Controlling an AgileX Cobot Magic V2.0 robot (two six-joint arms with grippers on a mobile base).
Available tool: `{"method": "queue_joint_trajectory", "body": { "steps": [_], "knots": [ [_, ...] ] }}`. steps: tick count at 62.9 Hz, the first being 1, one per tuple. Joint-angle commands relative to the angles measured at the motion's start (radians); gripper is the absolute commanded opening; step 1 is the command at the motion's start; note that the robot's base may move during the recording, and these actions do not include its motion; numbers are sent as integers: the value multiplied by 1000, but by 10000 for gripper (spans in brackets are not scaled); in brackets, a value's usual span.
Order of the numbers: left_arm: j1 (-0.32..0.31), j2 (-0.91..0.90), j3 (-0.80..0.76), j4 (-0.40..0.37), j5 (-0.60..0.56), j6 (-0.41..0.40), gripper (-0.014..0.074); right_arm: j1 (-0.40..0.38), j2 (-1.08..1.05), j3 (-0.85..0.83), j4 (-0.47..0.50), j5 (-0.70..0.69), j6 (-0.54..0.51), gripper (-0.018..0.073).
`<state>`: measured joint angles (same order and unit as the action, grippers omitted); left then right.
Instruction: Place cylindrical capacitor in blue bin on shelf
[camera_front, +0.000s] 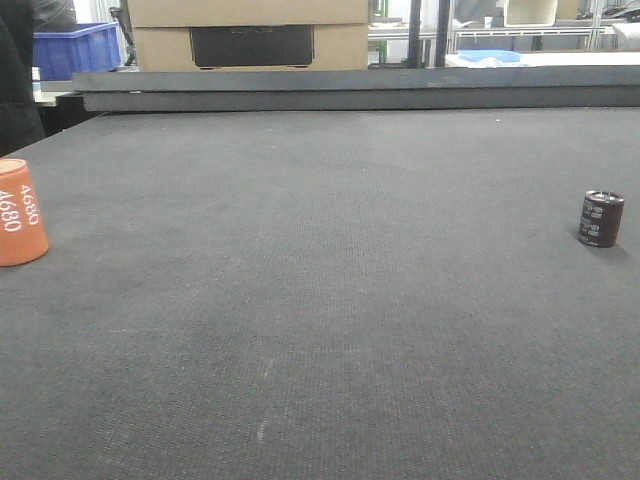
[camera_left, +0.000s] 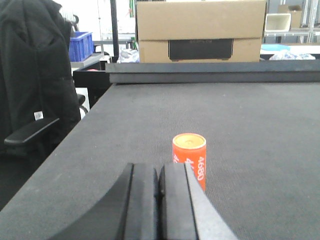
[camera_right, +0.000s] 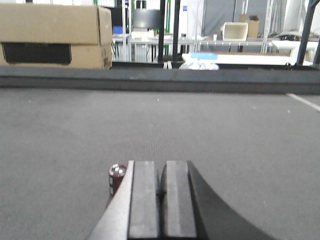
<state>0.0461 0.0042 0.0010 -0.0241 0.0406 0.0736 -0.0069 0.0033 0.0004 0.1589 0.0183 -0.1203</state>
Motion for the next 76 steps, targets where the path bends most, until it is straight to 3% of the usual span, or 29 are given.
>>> {"method": "queue_joint_trajectory", "body": {
  "steps": [1, 7, 13, 18, 25, 30, 36, 45, 55, 61, 76],
  "knots": [
    [1, -4, -1, 2, -54, -6, -102, 2, -3, 0, -5, -69, -2, -155],
    [1, -4, -1, -8, -157, -6, -102, 2, -3, 0, -5, -158, -2, -155],
    [1, -4, -5, -37, -212, -6, -102, 2, -3, -48, -5, -153, -2, -155],
    [1, -4, -86, -37, -163, -6, -102, 2, -3, -152, -5, -81, -2, -155],
    [1, -2, -260, -32, 23, -6, -72, 2, -2, -339, -5, 43, -2, -149],
    [1, 42, -389, -12, 149, -6, 6, 2, 54, -457, -5, 137, -2, -82],
    [1, 125, -528, 15, 280, -6, 165, 2, 152, -576, -5, 199, -2, 61],
    [1, 253, -672, 15, 352, -6, 391, 2, 300, -689, -5, 216, -2, 345],
    [1, 380, -758, 11, 399, -6, 515, 2, 418, -738, -5, 237, -2, 566],
    [-13, 431, -770, -7, 403, -6, 554, 2, 453, -750, -5, 267, -2, 556],
    [-35, 463, -771, -42, 403, -6, 548, 49, 484, -736, 20, 400, -2, 549]
  ]
}}
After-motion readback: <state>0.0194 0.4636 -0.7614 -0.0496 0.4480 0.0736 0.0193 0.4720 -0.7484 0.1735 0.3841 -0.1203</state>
